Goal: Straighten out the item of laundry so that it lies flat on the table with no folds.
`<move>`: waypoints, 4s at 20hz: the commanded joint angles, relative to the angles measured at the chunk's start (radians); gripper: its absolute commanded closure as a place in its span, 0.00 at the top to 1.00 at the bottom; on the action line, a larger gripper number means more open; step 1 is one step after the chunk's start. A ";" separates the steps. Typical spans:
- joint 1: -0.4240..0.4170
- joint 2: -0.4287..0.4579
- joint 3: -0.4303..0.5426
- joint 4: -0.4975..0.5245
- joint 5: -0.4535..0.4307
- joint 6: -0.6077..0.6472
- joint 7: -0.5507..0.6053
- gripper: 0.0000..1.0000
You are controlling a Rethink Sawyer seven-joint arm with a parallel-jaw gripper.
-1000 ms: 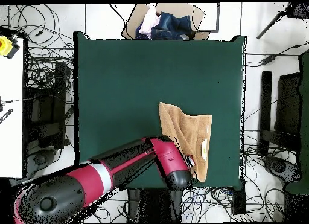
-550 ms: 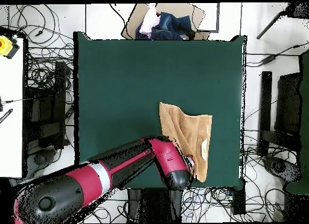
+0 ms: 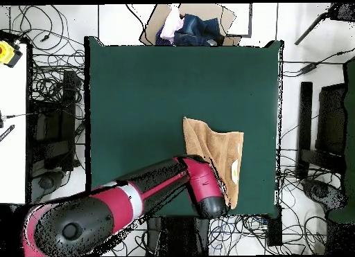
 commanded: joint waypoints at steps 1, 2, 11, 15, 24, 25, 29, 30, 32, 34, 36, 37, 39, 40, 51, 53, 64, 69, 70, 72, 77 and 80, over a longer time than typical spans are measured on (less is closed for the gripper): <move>-0.104 -0.032 0.311 -0.091 0.076 -0.138 0.276 1.00; -0.114 -0.042 0.318 -0.090 0.069 -0.154 0.298 1.00; -0.144 -0.077 0.351 -0.077 0.027 -0.197 0.420 1.00; -0.144 -0.080 0.359 -0.075 0.018 -0.186 0.431 1.00; -0.132 -0.075 0.357 -0.075 0.020 -0.154 0.408 1.00; -0.122 -0.071 0.352 -0.076 0.018 -0.143 0.402 1.00; -0.094 -0.059 0.340 -0.084 0.006 -0.121 0.427 1.00; -0.089 -0.058 0.337 -0.085 0.004 -0.118 0.430 1.00; -0.077 -0.053 0.331 -0.087 -0.002 -0.109 0.435 1.00; -0.047 -0.038 0.316 -0.094 -0.017 -0.088 0.437 1.00; -0.040 -0.036 0.315 -0.094 -0.014 -0.077 0.438 1.00; -0.036 -0.034 0.314 -0.094 -0.017 -0.077 0.438 1.00; -0.035 -0.035 0.314 -0.092 -0.015 -0.078 0.431 1.00; -0.036 -0.036 0.315 -0.090 -0.013 -0.080 0.426 1.00; -0.038 -0.037 0.311 -0.089 0.003 -0.081 0.409 1.00; -0.038 -0.037 0.311 -0.088 0.004 -0.079 0.408 1.00; -0.043 -0.045 0.318 -0.082 0.032 -0.058 0.386 1.00; -0.050 -0.047 0.322 -0.080 0.040 -0.057 0.373 1.00; -0.045 -0.045 0.320 -0.080 0.043 -0.050 0.348 0.00; -0.047 -0.047 0.321 -0.077 0.055 -0.037 0.317 0.00; -0.041 -0.042 0.316 -0.082 0.047 -0.031 0.326 0.00; -0.032 -0.035 0.311 -0.087 0.036 -0.029 0.342 0.00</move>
